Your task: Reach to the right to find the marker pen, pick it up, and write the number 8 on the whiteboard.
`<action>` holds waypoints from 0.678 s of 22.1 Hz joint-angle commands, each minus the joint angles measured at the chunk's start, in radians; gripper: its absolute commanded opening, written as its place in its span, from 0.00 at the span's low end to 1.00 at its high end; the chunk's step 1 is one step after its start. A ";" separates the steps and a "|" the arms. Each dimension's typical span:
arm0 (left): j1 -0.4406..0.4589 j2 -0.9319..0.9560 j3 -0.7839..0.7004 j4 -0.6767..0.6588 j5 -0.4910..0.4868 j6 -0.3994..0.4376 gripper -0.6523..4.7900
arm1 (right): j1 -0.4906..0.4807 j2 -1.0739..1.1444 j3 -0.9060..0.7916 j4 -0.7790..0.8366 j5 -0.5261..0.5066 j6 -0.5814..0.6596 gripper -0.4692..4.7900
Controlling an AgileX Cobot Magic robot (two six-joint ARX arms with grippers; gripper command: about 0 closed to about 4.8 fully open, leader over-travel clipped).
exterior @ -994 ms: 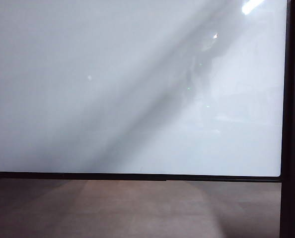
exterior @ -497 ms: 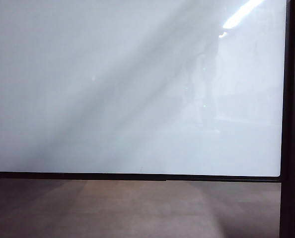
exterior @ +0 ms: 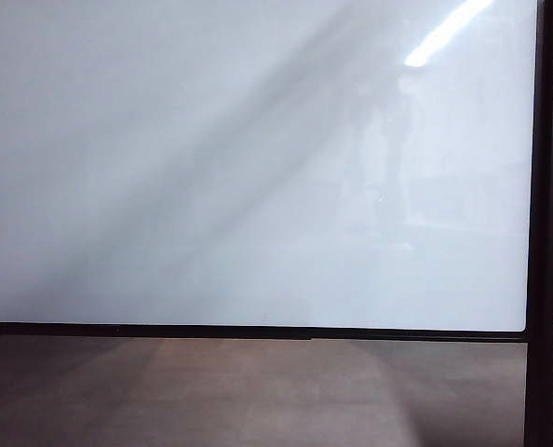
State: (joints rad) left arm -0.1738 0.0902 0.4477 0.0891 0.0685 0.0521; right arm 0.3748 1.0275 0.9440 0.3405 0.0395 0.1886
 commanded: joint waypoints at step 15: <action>-0.036 0.073 0.116 -0.128 0.406 0.000 0.11 | 0.058 0.397 0.295 0.199 0.031 -0.006 0.08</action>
State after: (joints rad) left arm -0.2096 0.1589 0.5617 -0.0284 0.4633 0.0521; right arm 0.4313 1.4223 1.2308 0.5095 0.0597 0.1864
